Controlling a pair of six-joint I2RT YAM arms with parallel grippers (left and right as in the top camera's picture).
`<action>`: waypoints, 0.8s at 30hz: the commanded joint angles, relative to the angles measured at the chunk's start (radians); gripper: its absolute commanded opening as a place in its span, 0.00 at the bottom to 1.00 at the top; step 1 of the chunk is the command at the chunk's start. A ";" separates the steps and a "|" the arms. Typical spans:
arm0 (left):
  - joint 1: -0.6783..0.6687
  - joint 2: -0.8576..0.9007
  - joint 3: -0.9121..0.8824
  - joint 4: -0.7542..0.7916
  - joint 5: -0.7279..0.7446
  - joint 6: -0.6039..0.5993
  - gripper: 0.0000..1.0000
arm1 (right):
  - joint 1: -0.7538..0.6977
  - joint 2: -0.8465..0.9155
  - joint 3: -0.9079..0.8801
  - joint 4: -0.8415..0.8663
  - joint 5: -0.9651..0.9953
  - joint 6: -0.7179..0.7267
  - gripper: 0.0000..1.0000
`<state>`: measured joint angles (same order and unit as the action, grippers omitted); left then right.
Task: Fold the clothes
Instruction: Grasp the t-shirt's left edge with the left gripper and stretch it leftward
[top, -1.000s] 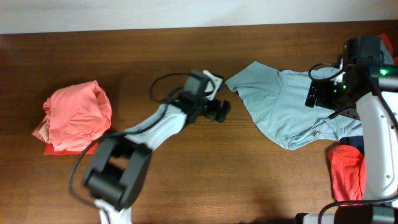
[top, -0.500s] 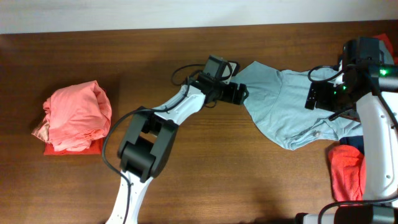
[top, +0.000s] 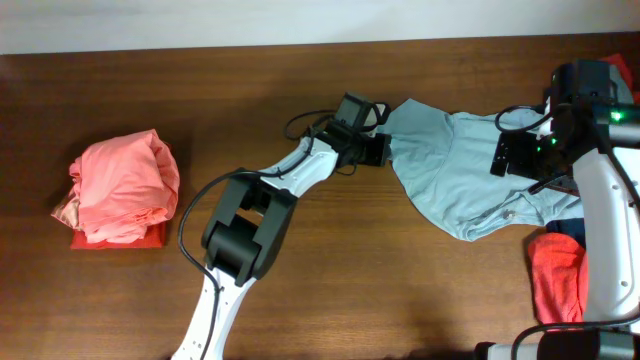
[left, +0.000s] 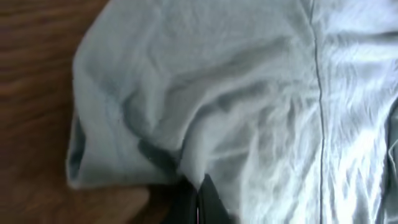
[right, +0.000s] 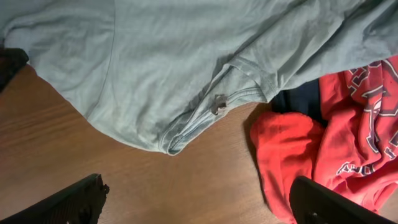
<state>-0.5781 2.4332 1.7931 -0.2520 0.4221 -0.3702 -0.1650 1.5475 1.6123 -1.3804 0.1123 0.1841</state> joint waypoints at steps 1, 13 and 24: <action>0.068 0.004 0.055 -0.075 0.000 0.014 0.01 | -0.006 -0.006 0.018 -0.003 0.016 0.003 0.99; 0.442 -0.205 0.075 -0.273 -0.217 0.106 0.00 | -0.006 -0.006 0.018 -0.002 0.016 0.003 0.99; 0.622 -0.209 0.075 -0.410 -0.035 0.107 0.82 | -0.006 -0.006 0.018 -0.001 0.016 0.003 0.99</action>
<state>0.0631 2.2421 1.8614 -0.6182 0.2707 -0.2737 -0.1650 1.5475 1.6123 -1.3808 0.1123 0.1837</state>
